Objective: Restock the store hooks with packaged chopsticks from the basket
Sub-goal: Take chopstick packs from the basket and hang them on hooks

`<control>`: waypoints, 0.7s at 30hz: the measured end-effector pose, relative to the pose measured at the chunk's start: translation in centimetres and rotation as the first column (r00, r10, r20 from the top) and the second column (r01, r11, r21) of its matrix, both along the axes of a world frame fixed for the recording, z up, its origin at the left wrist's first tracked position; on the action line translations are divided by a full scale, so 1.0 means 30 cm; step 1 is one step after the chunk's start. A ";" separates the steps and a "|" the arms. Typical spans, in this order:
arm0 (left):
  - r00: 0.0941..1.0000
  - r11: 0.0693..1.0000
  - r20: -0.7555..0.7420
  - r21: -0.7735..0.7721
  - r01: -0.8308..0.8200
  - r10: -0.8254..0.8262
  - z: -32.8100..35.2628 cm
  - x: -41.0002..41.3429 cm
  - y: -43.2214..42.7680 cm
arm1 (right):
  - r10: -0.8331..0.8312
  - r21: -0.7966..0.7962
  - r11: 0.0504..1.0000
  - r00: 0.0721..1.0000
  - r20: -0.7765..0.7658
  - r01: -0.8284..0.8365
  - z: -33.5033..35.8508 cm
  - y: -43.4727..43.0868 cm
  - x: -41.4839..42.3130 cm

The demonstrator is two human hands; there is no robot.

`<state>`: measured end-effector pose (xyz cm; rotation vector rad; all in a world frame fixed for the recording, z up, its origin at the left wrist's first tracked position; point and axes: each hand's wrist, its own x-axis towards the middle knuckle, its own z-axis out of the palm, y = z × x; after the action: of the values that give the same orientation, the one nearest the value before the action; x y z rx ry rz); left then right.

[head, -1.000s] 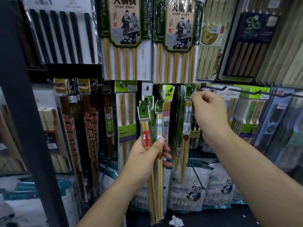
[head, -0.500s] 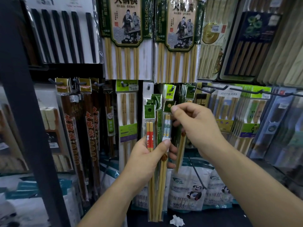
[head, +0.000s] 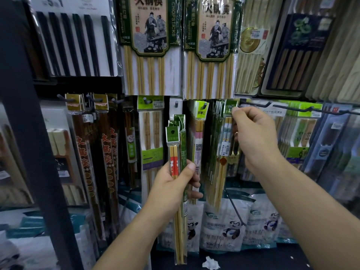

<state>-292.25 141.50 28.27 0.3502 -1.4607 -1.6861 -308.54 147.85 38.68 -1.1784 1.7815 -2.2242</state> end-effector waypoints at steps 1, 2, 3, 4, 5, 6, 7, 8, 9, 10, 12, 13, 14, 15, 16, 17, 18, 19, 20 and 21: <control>1.000 1.000 0.000 0.000 0.006 -0.006 -0.001 -0.002 0.001 | -0.005 -0.001 1.000 1.000 -0.001 0.005 0.000 -0.004 -0.003; 1.000 1.000 -0.001 -0.003 0.012 -0.012 -0.002 -0.004 0.001 | -0.007 -0.002 1.000 1.000 -0.003 0.007 0.000 -0.007 -0.005; 1.000 1.000 -0.001 -0.006 0.018 -0.018 -0.005 -0.006 0.001 | -0.005 -0.001 1.000 1.000 -0.005 0.005 -0.001 -0.011 -0.005; 1.000 1.000 0.001 -0.010 0.024 -0.024 -0.007 -0.006 0.000 | -0.002 0.001 1.000 1.000 -0.006 0.002 -0.003 -0.014 -0.006; 1.000 0.999 0.005 -0.016 0.030 -0.030 -0.008 -0.005 -0.001 | 0.001 0.004 1.000 1.000 -0.005 -0.001 -0.006 -0.016 -0.008; 0.999 0.999 0.011 -0.025 0.039 -0.039 -0.009 -0.004 -0.003 | -0.001 0.010 1.000 1.000 -0.004 0.001 -0.009 -0.019 -0.012; 0.999 0.998 0.018 -0.037 0.047 -0.046 -0.011 -0.003 -0.005 | -0.009 0.018 1.000 1.000 -0.003 0.009 -0.011 -0.022 -0.015; 0.998 0.997 0.025 -0.048 0.053 -0.052 -0.012 -0.001 -0.006 | -0.022 0.025 0.999 1.000 -0.004 0.022 -0.014 -0.027 -0.019; 0.998 0.997 0.031 -0.051 0.057 -0.055 -0.013 0.000 -0.008 | -0.035 0.027 0.999 0.999 -0.006 0.035 -0.017 -0.032 -0.024; 0.998 0.997 0.039 -0.048 0.058 -0.056 -0.014 0.000 -0.010 | -0.047 0.025 0.999 0.999 -0.007 0.047 -0.021 -0.037 -0.028; 0.997 0.997 0.051 -0.042 0.065 -0.062 -0.014 0.000 -0.011 | -0.067 0.025 0.997 0.998 -0.013 0.068 -0.032 -0.042 -0.035; 0.996 0.996 0.047 -0.036 0.076 -0.074 -0.014 0.000 -0.011 | -0.074 0.027 0.997 0.997 -0.017 0.075 -0.038 -0.043 -0.037; 0.995 0.995 0.028 -0.020 0.093 -0.093 -0.012 0.001 -0.009 | -0.080 0.030 0.996 0.997 -0.019 0.081 -0.043 -0.042 -0.039; 0.994 0.994 0.000 0.004 0.112 -0.112 -0.010 0.002 -0.007 | -0.087 0.033 0.996 0.996 -0.019 0.088 -0.048 -0.040 -0.039; 0.991 0.991 -0.030 0.028 0.128 -0.127 -0.008 0.004 -0.005 | -0.098 0.035 0.995 0.995 -0.017 0.099 -0.051 -0.036 -0.037; 0.990 0.990 -0.049 0.037 0.134 -0.132 -0.007 0.006 -0.003 | -0.115 0.032 0.993 0.993 -0.017 0.116 -0.054 -0.031 -0.031; 0.991 0.992 -0.054 0.022 0.124 -0.122 -0.008 0.006 -0.001 | -0.133 0.023 0.991 0.991 -0.026 0.133 -0.058 -0.023 -0.022; 0.992 0.994 -0.055 -0.006 0.110 -0.110 -0.009 0.006 0.000 | -0.140 0.013 0.990 0.989 -0.048 0.141 -0.064 -0.014 -0.008; 0.993 0.994 -0.056 -0.031 0.102 -0.103 -0.009 0.005 0.003 | -0.128 0.011 0.991 0.988 -0.090 0.130 -0.071 -0.005 0.010; 0.993 0.994 -0.059 -0.040 0.102 -0.104 -0.008 0.004 0.005 | -0.094 0.025 0.995 0.984 -0.148 0.099 -0.080 0.005 0.032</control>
<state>-292.12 141.65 28.03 0.2039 -1.4847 -1.7331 -307.60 147.99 36.28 -1.3078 1.9616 -2.2027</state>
